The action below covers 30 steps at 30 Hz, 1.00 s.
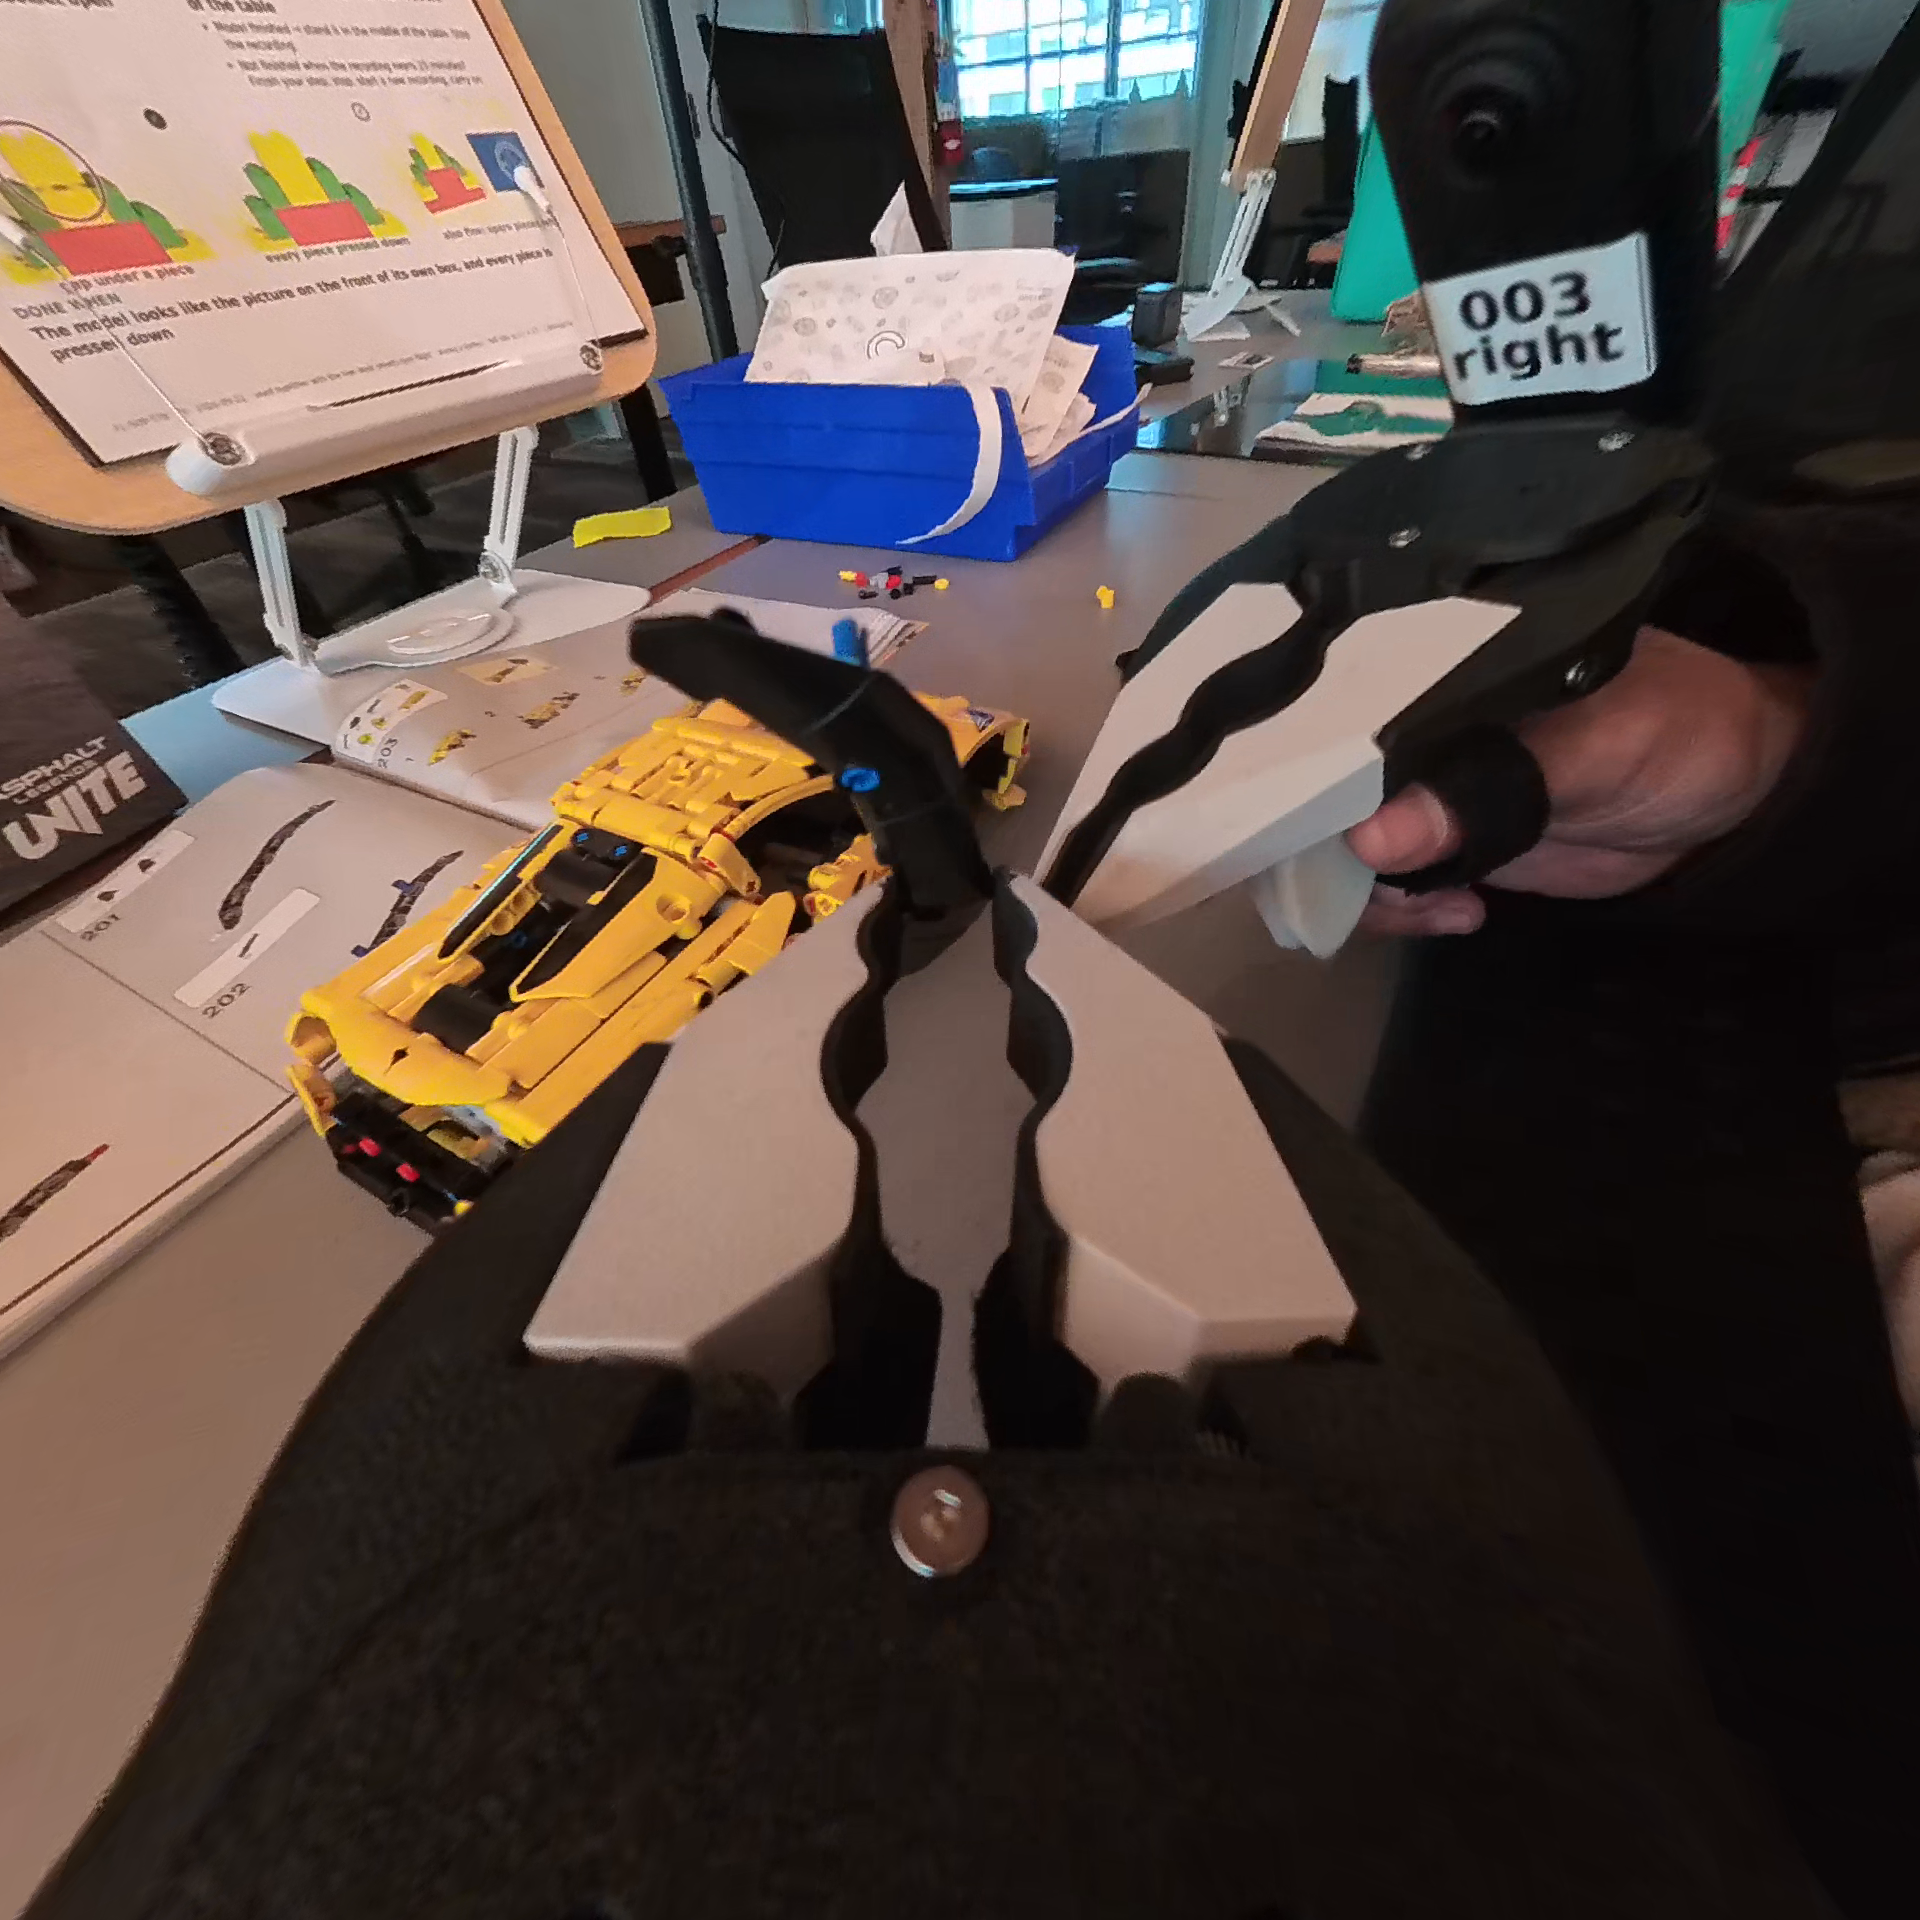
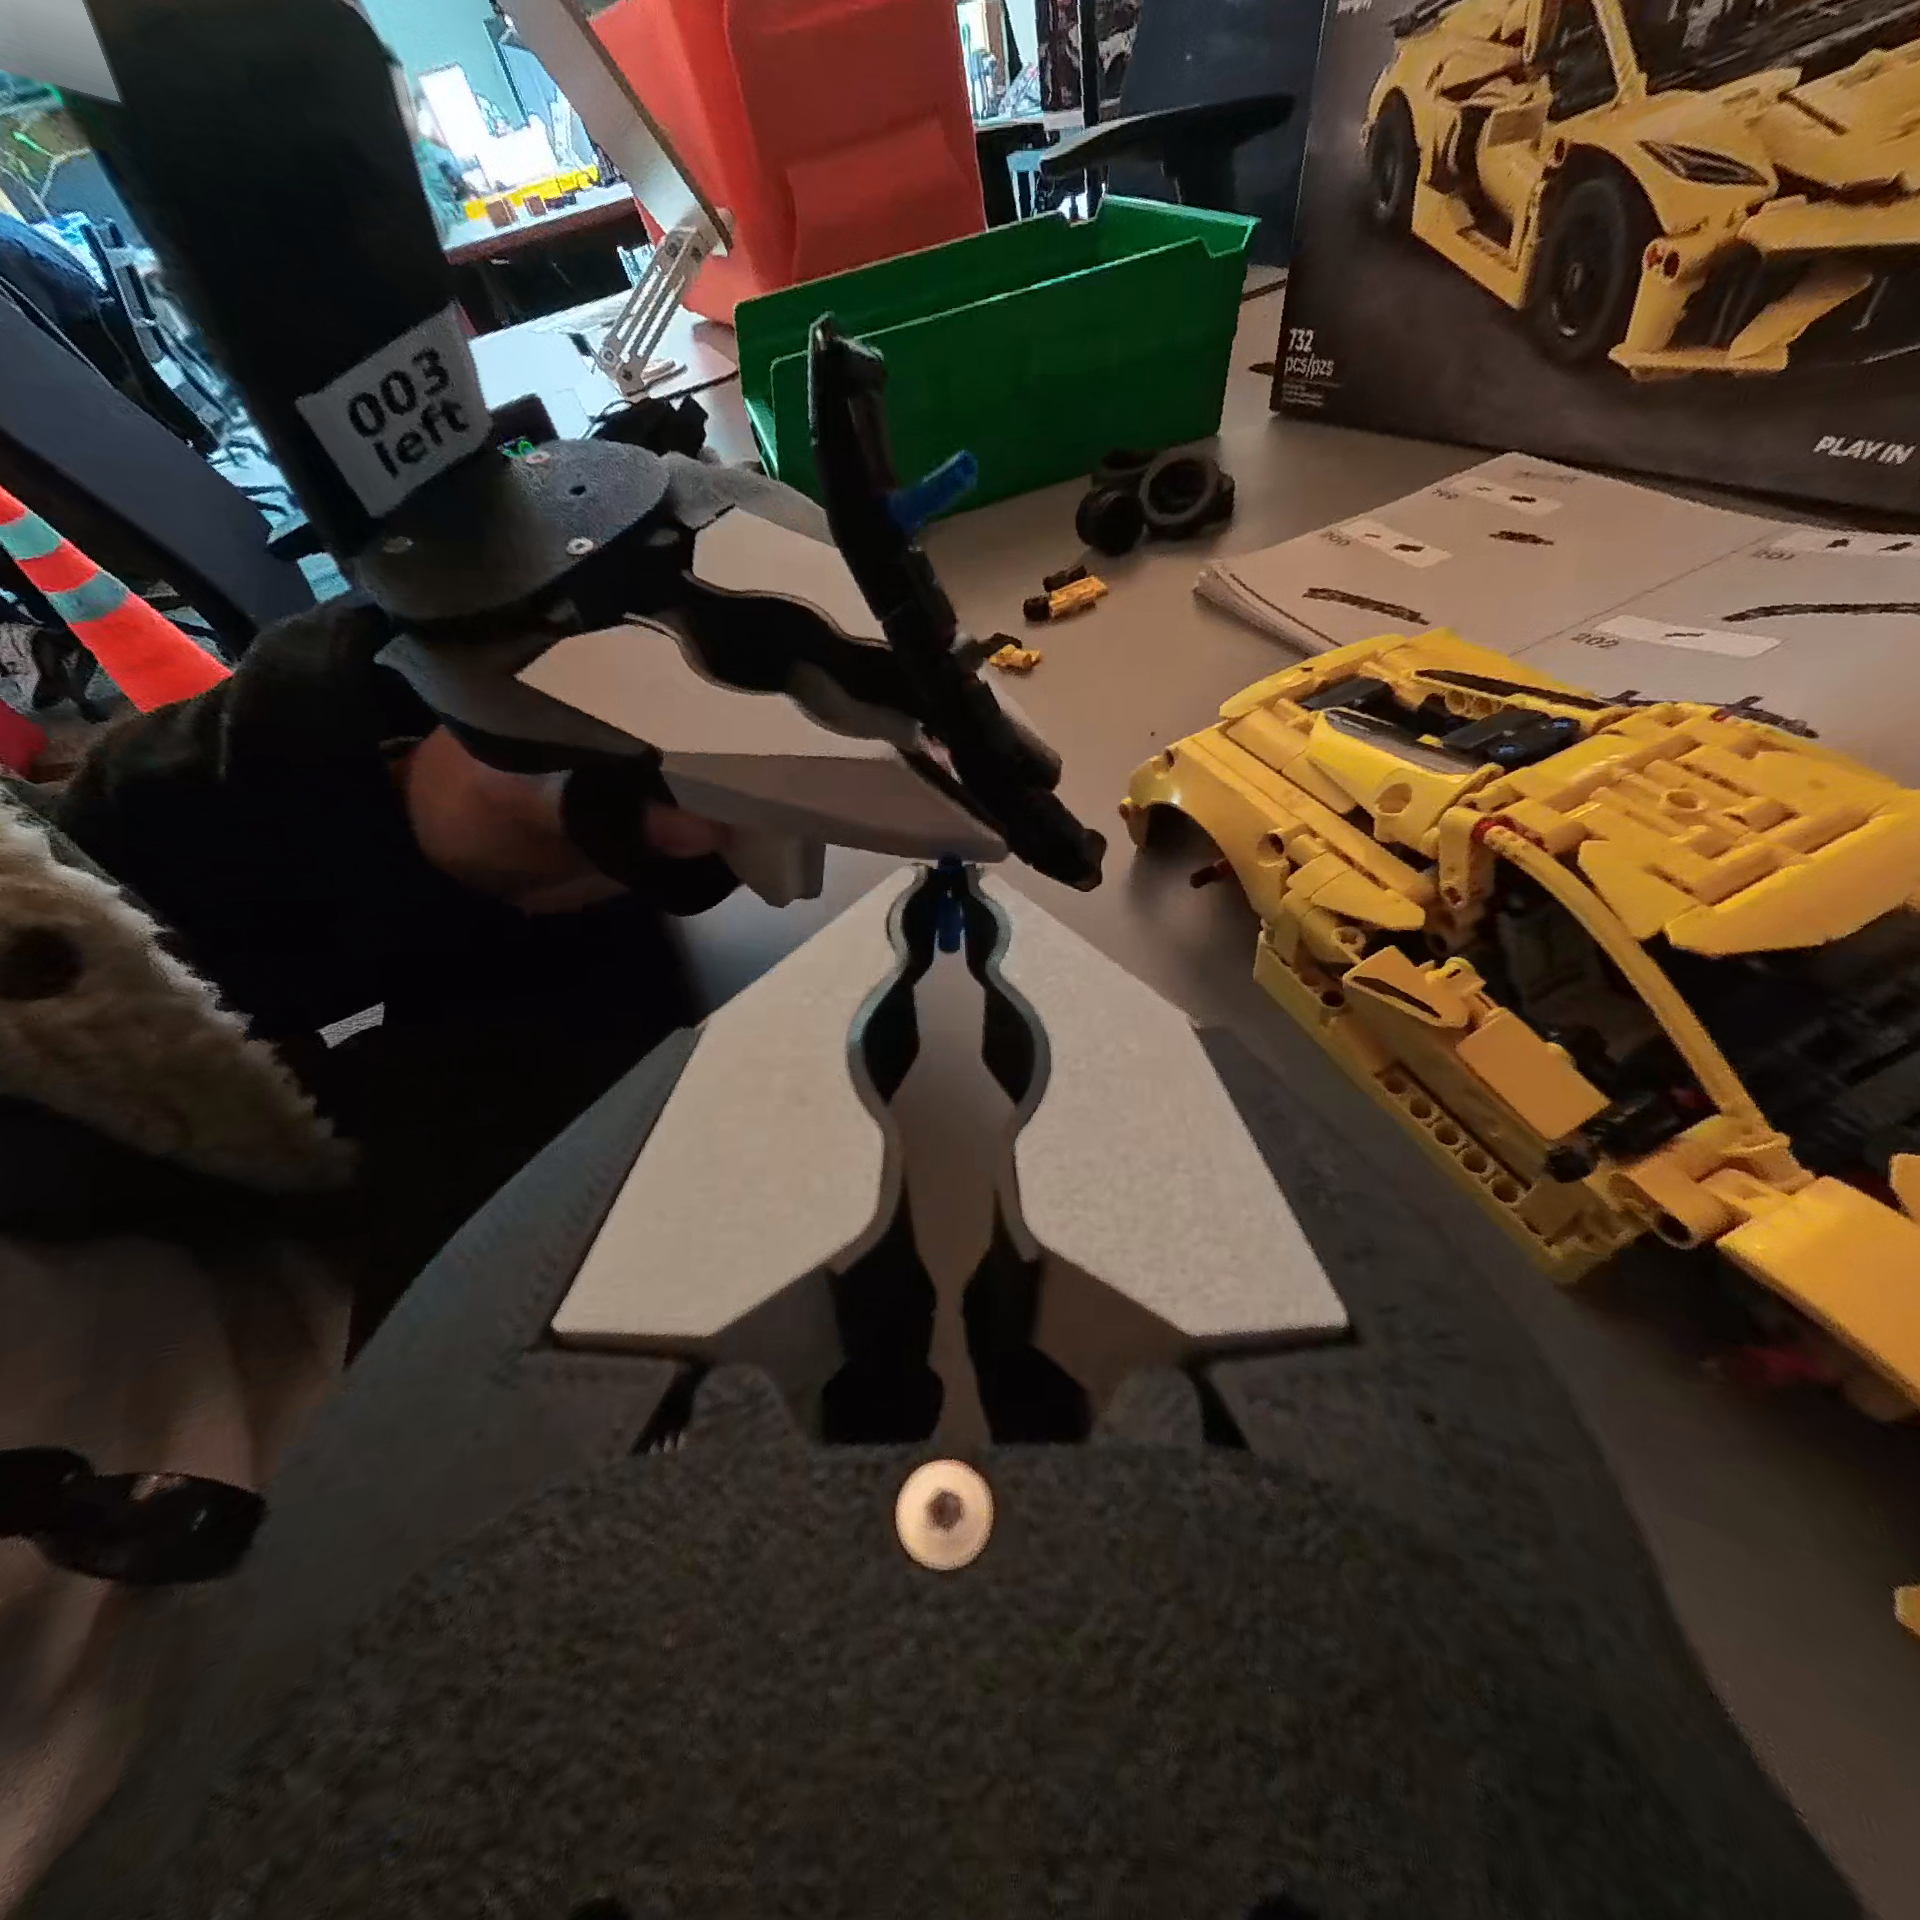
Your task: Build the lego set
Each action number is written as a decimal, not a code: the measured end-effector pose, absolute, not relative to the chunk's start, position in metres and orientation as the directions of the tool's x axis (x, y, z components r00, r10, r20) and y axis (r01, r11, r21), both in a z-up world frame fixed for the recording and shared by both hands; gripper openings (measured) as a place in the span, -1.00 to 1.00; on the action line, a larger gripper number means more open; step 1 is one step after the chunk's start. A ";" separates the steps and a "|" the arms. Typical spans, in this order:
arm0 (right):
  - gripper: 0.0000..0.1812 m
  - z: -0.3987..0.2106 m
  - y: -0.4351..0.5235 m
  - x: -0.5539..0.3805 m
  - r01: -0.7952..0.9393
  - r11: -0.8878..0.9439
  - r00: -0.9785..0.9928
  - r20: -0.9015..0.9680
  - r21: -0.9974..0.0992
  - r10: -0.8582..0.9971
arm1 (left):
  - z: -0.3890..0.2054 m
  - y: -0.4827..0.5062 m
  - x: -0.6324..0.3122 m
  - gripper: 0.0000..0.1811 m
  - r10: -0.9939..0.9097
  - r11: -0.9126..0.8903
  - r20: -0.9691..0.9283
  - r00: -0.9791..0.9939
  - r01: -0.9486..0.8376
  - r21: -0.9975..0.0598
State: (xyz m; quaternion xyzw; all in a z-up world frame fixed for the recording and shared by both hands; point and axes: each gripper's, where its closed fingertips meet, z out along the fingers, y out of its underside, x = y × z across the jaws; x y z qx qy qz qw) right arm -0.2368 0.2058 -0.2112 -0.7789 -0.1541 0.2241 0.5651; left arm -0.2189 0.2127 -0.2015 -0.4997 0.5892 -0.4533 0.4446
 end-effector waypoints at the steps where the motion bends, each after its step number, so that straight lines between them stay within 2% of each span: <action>1: -0.95 -0.212 0.206 -0.237 -0.010 -0.315 0.853 -0.173 -0.949 0.493 | -0.202 0.212 -0.219 -0.82 -0.991 0.100 -0.080 -0.107 -0.189 -0.977; 11: -0.95 -0.219 0.202 -0.232 0.014 -0.367 0.853 -0.181 -0.930 0.490 | -0.208 0.210 -0.217 -0.82 -0.980 0.192 -0.172 -0.105 -0.221 -0.956; 15: -0.95 -0.208 0.187 -0.153 0.083 -0.413 0.928 -0.081 -0.907 0.364 | -0.204 0.216 -0.220 -0.82 -0.990 0.122 -0.105 -0.091 -0.200 -0.972; 20: -0.95 -0.236 0.130 -0.025 0.056 -0.612 0.988 -0.047 -0.789 0.150 | -0.199 0.214 -0.222 -0.82 -0.993 0.064 -0.046 -0.112 -0.168 -0.984; 22: -0.95 -0.251 0.118 -0.018 0.019 -0.635 0.985 -0.093 -0.772 0.143 | -0.201 0.214 -0.221 -0.81 -0.992 0.082 -0.063 -0.110 -0.180 -0.980; 25: -0.95 -0.274 0.106 -0.012 0.072 -0.684 0.990 -0.031 -0.726 0.137 | -0.202 0.213 -0.221 -0.81 -0.991 0.095 -0.075 -0.111 -0.184 -0.978; 30: -0.94 -0.279 0.102 -0.010 0.064 -0.688 0.993 -0.025 -0.723 0.119 | -0.199 0.217 -0.222 -0.82 -0.994 0.049 -0.032 -0.104 -0.169 -0.984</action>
